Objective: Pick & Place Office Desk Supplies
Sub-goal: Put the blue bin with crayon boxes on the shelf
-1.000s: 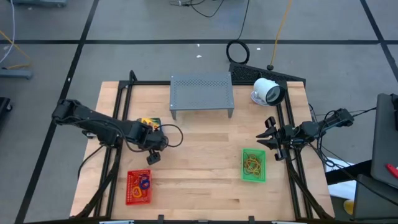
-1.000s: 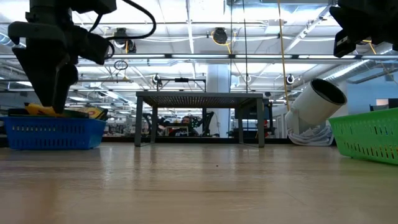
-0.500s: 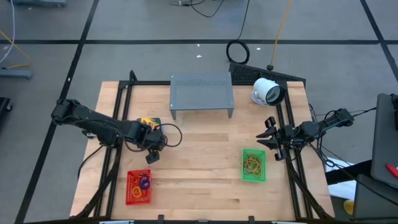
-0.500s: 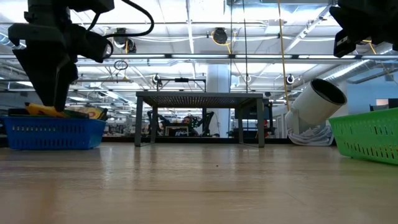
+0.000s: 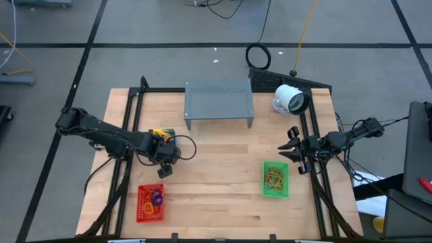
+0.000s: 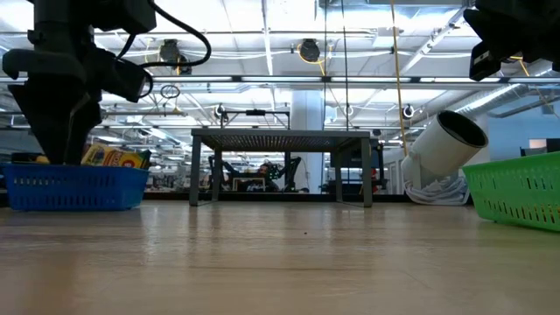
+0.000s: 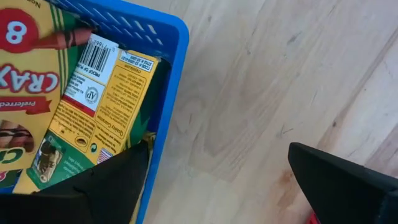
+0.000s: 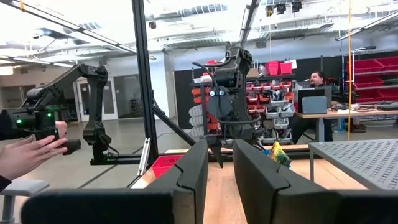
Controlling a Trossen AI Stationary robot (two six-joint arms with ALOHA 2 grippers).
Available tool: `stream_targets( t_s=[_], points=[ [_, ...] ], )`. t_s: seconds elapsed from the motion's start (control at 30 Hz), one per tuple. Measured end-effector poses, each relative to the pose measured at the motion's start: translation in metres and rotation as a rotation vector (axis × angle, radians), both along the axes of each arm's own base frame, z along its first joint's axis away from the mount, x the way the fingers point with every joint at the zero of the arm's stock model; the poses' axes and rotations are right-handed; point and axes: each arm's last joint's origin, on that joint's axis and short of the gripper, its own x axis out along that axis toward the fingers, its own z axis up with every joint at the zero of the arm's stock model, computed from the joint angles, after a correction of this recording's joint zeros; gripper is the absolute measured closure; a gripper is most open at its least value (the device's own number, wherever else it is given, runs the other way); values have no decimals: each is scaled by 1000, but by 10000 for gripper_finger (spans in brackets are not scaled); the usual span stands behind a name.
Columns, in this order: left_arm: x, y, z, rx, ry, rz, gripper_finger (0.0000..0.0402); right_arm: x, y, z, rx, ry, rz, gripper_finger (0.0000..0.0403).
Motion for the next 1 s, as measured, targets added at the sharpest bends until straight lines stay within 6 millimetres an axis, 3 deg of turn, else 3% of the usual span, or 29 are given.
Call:
stream_targets(
  t_s=[0.67, 1.0],
  points=[
    [4, 1, 0, 45, -42, -7, 7, 0, 0, 0, 0, 0, 0, 337],
    [2, 0, -16, 11, -74, -7, 7, 0, 0, 0, 0, 0, 0, 337]
  ],
)
